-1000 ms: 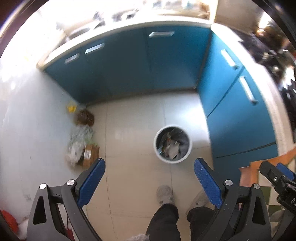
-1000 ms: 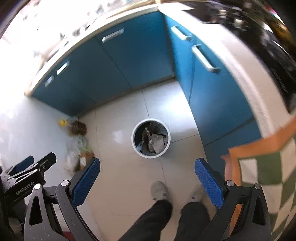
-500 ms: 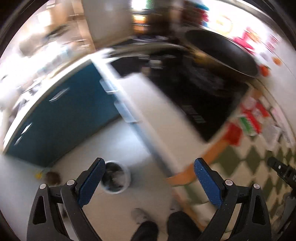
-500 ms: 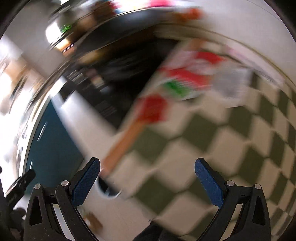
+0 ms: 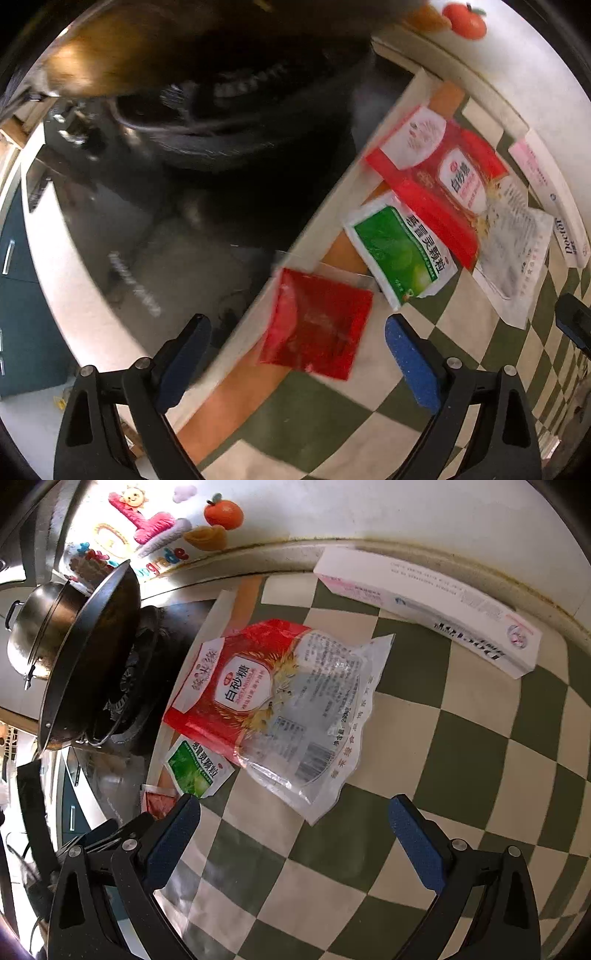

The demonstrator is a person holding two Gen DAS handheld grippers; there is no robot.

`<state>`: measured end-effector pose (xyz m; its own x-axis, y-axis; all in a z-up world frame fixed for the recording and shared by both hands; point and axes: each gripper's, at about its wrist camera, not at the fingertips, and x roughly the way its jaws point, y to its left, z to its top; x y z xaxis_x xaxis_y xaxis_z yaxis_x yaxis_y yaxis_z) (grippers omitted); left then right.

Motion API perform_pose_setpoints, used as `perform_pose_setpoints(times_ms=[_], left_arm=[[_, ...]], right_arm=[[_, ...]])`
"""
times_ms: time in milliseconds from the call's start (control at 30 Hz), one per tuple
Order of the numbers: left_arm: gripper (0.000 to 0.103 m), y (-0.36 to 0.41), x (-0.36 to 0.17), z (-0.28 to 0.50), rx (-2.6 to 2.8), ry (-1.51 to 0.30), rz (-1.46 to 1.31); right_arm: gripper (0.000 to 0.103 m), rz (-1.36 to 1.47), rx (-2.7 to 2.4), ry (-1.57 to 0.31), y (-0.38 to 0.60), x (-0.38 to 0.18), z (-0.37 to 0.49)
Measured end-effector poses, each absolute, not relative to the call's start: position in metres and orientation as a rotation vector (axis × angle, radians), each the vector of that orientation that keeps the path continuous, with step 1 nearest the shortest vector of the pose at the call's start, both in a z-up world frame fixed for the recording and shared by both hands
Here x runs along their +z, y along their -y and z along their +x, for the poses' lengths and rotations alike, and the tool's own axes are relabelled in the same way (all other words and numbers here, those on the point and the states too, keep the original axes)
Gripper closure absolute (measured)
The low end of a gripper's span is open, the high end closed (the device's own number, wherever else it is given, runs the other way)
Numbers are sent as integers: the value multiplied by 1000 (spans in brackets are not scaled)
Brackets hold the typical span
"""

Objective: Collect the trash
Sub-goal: 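Grasp the red sauce packet with the left tool while the right tool grasps the green sachet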

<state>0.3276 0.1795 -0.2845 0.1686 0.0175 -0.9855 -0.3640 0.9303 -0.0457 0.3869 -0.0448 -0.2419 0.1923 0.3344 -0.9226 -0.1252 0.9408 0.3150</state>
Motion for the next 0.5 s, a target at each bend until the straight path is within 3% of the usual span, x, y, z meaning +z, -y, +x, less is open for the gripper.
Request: perform_pose_setpoints(times_ms=[33, 67, 100, 167, 300, 500], left_arm=[[20, -176, -289, 329, 273, -1393, -300], [37, -175, -295, 328, 279, -1409, -295], [47, -173, -299, 327, 290, -1419, -292], [53, -170, -297, 324, 311, -1389, -270], [90, -177, -288, 309, 336, -1353, -307], [98, -201, -272, 263, 455, -1302, -339]], right_arm=[[0, 185, 329, -1350, 43, -247, 389], [0, 183, 333, -1362, 41, -252, 390], [0, 181, 334, -1366, 39, -255, 391], [0, 171, 342, -1373, 36, -260, 393], [0, 151, 371, -1371, 25, -261, 393], [0, 127, 492, -1383, -17, -261, 391]])
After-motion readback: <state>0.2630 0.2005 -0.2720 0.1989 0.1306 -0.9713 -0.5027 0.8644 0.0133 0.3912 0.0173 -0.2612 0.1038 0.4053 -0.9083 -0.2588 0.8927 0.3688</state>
